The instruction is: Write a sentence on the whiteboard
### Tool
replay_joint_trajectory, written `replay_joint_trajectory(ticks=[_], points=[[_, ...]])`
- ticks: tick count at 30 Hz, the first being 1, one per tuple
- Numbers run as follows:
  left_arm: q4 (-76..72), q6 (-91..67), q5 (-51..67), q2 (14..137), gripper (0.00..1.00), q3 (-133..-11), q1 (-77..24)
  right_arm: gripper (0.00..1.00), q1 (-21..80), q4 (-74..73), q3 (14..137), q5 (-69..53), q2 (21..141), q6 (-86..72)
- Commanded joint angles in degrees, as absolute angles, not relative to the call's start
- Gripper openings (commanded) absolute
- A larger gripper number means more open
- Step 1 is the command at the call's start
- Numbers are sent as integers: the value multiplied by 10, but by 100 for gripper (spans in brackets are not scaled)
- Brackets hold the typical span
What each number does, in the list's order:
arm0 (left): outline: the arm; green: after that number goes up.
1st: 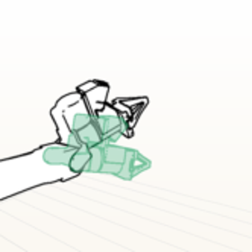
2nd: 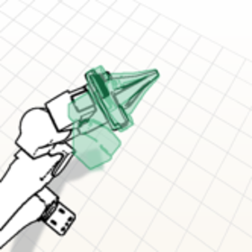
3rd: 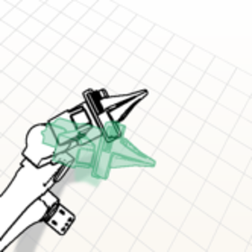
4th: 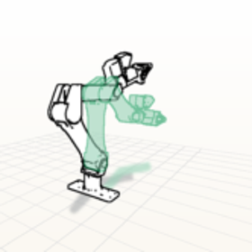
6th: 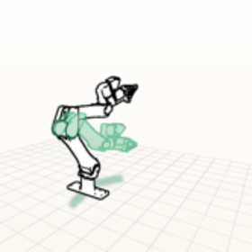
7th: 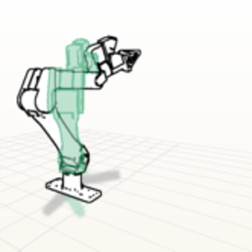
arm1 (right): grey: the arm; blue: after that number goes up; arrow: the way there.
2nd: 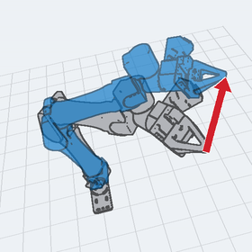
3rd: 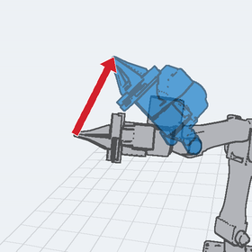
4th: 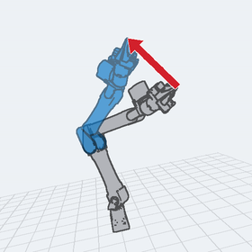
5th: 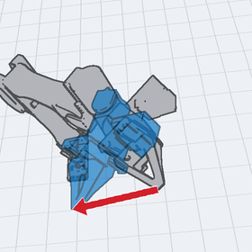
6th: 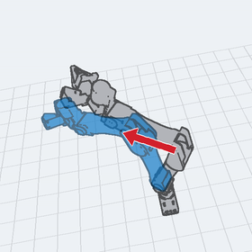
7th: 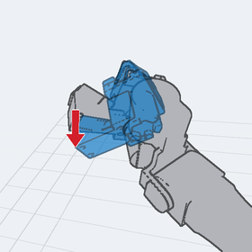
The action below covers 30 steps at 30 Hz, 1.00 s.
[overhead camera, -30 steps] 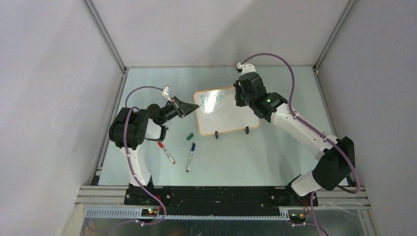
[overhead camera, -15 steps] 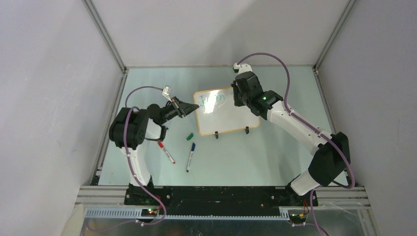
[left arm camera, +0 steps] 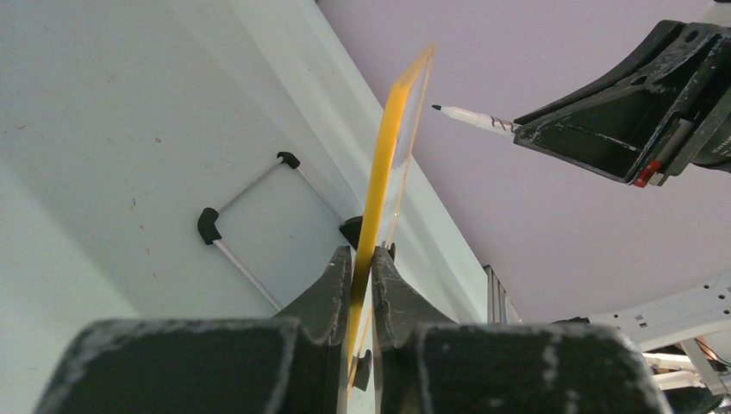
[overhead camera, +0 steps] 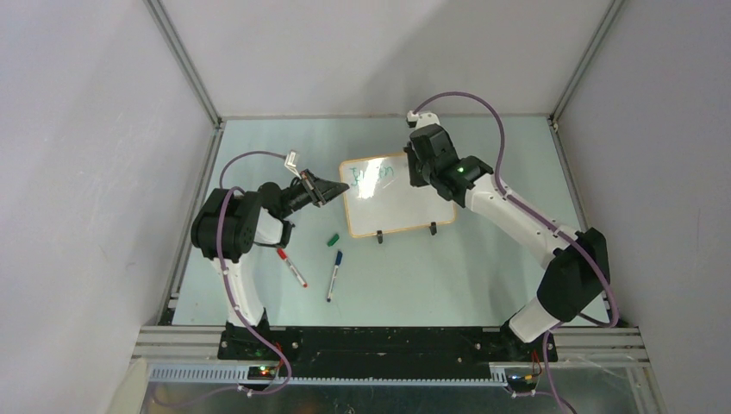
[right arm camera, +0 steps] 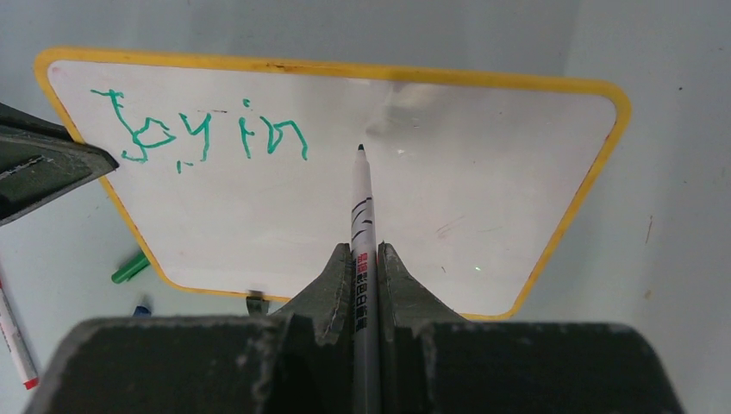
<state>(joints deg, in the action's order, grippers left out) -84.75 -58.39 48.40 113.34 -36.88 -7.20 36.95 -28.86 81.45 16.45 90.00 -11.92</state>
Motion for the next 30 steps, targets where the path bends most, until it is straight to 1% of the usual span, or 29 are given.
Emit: replay_joint_trajectory(ticks=[1, 8, 13, 16, 30], points=[[-878, -586, 492, 1136, 0, -385, -69, 0, 372, -291, 833, 165, 901, -115], [-878, -586, 493, 1137, 0, -386, -69, 0, 403, -273, 792, 163, 875, -108], [-878, -586, 492, 1137, 0, -386, -69, 0, 453, -220, 749, 145, 859, -103], [-878, -586, 493, 1137, 0, -385, -70, 0, 485, -198, 745, 159, 869, -100], [-878, -584, 492, 1134, 0, -383, -71, 0, 526, -178, 754, 185, 912, -103]])
